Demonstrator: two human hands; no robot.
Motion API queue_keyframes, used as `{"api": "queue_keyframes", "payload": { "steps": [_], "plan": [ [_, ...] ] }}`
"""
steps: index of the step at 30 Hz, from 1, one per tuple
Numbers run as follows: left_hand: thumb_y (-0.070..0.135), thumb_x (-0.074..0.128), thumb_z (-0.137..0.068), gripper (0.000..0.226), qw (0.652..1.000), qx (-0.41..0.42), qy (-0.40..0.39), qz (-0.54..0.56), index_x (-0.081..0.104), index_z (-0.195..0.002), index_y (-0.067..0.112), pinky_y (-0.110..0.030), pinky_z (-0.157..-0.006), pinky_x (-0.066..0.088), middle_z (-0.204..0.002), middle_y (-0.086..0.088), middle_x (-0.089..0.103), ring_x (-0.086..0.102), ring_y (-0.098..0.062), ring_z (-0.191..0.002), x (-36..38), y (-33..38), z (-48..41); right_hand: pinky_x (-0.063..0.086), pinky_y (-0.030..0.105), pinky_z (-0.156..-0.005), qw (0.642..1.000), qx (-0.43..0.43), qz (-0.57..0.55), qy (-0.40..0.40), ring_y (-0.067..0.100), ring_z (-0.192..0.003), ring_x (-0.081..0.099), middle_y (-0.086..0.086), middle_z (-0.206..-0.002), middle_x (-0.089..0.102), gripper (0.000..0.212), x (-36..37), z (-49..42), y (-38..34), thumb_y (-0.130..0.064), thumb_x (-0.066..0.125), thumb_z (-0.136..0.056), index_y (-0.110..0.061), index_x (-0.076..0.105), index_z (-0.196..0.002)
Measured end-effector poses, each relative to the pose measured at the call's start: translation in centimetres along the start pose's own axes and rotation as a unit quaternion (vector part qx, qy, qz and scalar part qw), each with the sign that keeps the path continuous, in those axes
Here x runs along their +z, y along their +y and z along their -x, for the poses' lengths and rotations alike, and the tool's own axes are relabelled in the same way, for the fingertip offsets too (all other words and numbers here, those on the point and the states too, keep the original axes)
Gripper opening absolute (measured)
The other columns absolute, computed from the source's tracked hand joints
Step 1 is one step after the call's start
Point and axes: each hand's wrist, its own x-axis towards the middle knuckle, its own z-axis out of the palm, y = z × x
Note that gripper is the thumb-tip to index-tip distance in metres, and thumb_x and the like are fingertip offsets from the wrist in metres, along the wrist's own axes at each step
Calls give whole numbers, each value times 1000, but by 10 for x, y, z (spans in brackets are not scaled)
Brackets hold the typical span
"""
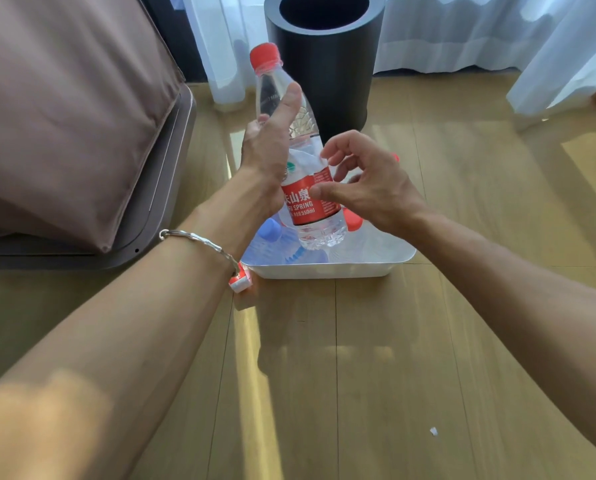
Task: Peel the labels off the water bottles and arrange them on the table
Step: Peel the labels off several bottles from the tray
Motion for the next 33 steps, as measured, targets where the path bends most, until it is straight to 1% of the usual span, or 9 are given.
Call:
{"api": "queue_keyframes", "payload": {
  "steps": [4, 8, 11, 16, 20, 22, 27, 31, 33],
  "plan": [
    [63, 70, -67, 86, 1000, -3, -9, -15, 49, -135, 15, -54, -85, 58, -114, -15, 69, 73, -32, -94, 0, -1, 1, 48, 9, -71, 999, -8, -20, 44, 4, -81, 56, -7, -90, 56, 10, 1, -3, 1, -25, 68, -91, -23, 59, -89],
    [55, 63, -88, 60, 1000, -13, -15, -19, 55, -127, 10, -54, -84, 58, -98, -14, 71, 72, -31, -84, 0, -2, -2, 50, 15, -74, 998, -14, 2, 62, 9, -85, 57, -14, -86, 53, 12, 3, -6, -2, -24, 61, -96, -18, 56, -88],
    [56, 60, -89, 54, 999, -23, -4, -30, 58, -120, 12, -53, -83, 59, -97, -13, 71, 73, -31, -86, 1, -1, -3, 48, 11, -73, 999, -14, 19, 34, 9, -87, 56, -11, -89, 50, 13, 5, -5, -7, -24, 56, -99, -15, 52, -92],
    [57, 66, -85, 62, 999, -30, 38, -18, 57, -124, 9, -51, -82, 59, -102, -15, 70, 72, -32, -85, -1, -5, -4, 44, 8, -66, 999, -22, 38, -5, 7, -81, 55, -5, -89, 54, 13, 10, -3, -7, -23, 56, -99, -14, 53, -90],
    [58, 70, -81, 64, 997, -37, 64, -16, 59, -120, 10, -50, -81, 60, -99, -13, 70, 71, -30, -81, -8, -6, -9, 38, 13, -65, 996, -48, 65, -40, 6, -72, 49, -3, -84, 53, 14, 15, -3, -10, -19, 56, -99, -15, 52, -86],
    [58, 69, -82, 59, 997, -32, 69, -25, 61, -116, 11, -48, -81, 60, -97, -12, 70, 71, -28, -80, -8, -6, -10, 41, 16, -67, 995, -48, 74, -55, 7, -74, 51, -4, -84, 54, 14, 15, -4, -12, -21, 56, -99, -16, 52, -87],
    [59, 68, -81, 67, 997, -38, 57, -22, 57, -125, 10, -49, -80, 60, -106, -15, 70, 73, -31, -87, -7, -7, -13, 49, 19, -72, 997, -28, 46, -58, 7, -76, 56, -9, -83, 54, 11, 13, -1, -10, -24, 60, -97, -17, 54, -91],
    [68, 69, -68, 83, 998, -65, 15, 2, 56, -128, 12, -55, -84, 57, -102, -13, 70, 73, -34, -89, -9, -6, -14, 48, 10, -64, 999, -7, 28, -32, 5, -76, 55, -13, -89, 51, 32, -1, 0, -6, -28, 73, -86, -20, 51, -106],
    [73, 69, -58, 91, 997, -74, 4, -15, 56, -127, 16, -54, -85, 57, -107, -13, 72, 73, -35, -90, -8, -6, -12, 49, 10, -65, 998, 11, 20, -55, 4, -78, 57, -16, -92, 51, 37, -11, 0, -6, -28, 76, -83, -24, 53, -112]
  ]
}}
